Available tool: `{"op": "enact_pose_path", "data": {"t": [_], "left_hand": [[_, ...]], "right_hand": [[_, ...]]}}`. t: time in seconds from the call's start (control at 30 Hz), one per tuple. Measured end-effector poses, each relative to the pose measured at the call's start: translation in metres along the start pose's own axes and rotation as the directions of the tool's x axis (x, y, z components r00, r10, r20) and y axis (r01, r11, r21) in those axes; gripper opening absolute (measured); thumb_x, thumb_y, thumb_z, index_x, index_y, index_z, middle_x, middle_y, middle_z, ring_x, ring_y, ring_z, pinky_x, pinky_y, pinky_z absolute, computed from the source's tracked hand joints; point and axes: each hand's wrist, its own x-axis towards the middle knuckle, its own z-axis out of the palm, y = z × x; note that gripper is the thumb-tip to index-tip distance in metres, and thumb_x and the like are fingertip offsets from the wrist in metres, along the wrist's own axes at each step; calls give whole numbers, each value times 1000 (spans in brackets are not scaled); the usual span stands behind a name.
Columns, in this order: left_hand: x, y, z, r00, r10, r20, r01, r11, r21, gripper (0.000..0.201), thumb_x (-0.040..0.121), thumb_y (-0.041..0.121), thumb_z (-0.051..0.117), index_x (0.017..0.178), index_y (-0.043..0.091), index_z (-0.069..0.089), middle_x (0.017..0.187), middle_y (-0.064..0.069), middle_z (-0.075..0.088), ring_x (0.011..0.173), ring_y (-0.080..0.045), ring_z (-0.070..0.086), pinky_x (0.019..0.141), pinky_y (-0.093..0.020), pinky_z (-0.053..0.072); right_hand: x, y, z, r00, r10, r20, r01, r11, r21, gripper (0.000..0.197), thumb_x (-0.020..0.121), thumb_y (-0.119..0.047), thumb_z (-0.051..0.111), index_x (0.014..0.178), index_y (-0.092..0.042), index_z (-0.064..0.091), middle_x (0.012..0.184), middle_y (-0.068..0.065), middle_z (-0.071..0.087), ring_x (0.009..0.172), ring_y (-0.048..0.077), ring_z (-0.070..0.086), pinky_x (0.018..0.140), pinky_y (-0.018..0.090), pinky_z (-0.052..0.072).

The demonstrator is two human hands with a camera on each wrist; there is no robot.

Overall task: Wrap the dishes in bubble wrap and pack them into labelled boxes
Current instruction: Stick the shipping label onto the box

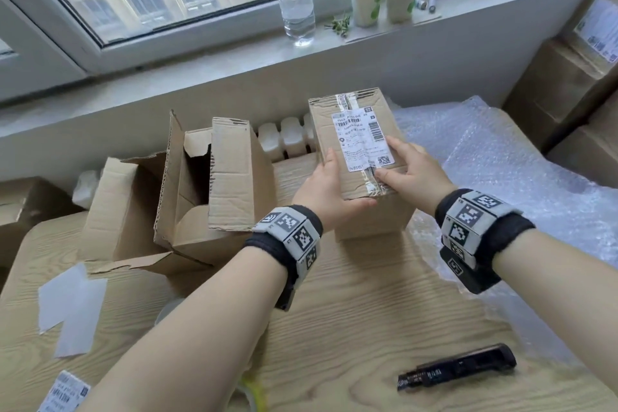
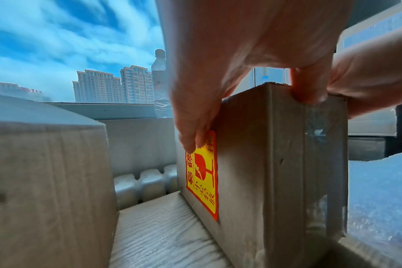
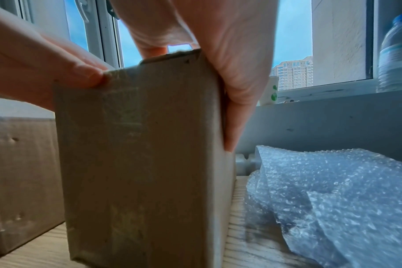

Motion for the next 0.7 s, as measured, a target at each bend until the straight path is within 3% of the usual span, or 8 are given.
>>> {"op": "enact_pose_path", "data": {"t": [0.33,0.5,0.6,0.7], "left_hand": [[9,-6,5,1000,-13,2,13,1000,-18,112,77,50,70,151,12,-5,155,-4,24,139,-19,29,112,-31,27],[2,-5,3,999,-39,-1,38,997,-60,110,78,51,69,152,15,-4,154,-1,27,138,-19,32,111,-33,30],[-15,-5,-5,998,17,-68,-23,996,-89,93,83,46,66,152,18,11,151,1,35,137,-17,34,110,-31,31],[-42,-7,-16,984,67,-164,-79,995,-67,65,91,35,60,146,16,31,144,-1,44,132,-16,40,105,-26,30]], "right_hand": [[12,8,11,999,-11,-45,7,995,-100,67,90,-38,52,149,-29,22,139,3,35,116,21,46,94,33,40],[3,0,5,999,22,-46,-30,982,-188,66,88,-44,50,148,-33,23,150,4,23,129,23,38,97,39,40],[-11,-11,3,992,-37,-122,8,974,-225,62,88,-40,53,145,-25,32,154,8,18,139,25,26,107,41,32],[-29,-26,5,964,-195,-183,156,965,-209,51,88,-31,57,135,-14,48,145,8,35,133,24,35,106,39,33]]}}
